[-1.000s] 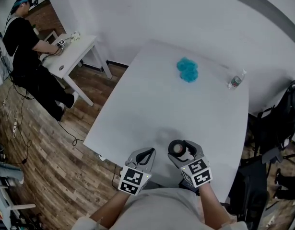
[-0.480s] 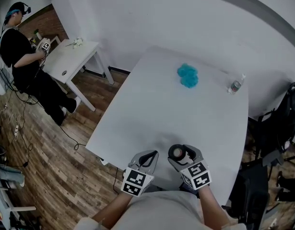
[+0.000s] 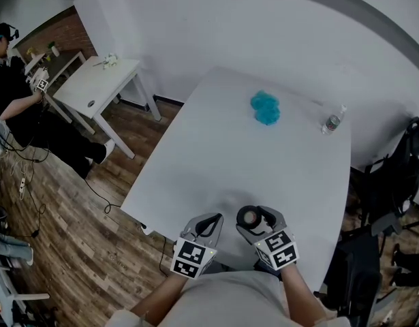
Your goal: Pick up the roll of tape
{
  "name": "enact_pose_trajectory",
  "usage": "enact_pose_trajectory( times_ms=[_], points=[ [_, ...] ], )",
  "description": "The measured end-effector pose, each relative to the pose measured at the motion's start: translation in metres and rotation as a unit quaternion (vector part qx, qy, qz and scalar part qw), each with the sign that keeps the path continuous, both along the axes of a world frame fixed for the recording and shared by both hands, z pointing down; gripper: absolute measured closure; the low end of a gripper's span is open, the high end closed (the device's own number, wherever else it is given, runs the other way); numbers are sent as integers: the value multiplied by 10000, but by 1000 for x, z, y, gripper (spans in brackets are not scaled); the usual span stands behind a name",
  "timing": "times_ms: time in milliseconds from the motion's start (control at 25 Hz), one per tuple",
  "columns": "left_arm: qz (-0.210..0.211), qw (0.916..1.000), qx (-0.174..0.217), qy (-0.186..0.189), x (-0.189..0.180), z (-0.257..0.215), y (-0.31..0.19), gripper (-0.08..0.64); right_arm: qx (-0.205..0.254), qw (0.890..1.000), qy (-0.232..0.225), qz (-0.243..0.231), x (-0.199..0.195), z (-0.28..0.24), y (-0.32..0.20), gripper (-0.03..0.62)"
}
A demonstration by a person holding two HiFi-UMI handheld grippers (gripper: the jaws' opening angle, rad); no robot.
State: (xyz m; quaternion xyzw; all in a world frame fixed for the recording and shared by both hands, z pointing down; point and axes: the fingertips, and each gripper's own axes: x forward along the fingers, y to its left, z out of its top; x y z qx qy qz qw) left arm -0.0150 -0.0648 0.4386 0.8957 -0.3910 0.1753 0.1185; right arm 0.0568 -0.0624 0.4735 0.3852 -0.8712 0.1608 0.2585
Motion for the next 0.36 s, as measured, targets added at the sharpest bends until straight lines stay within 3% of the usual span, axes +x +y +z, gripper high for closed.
enact_pose_trajectory(
  times_ms=[360],
  points=[
    [2,10000,5,15,5,0,4,543,-51,9999,-88,10,0,-1,0,249]
  ],
)
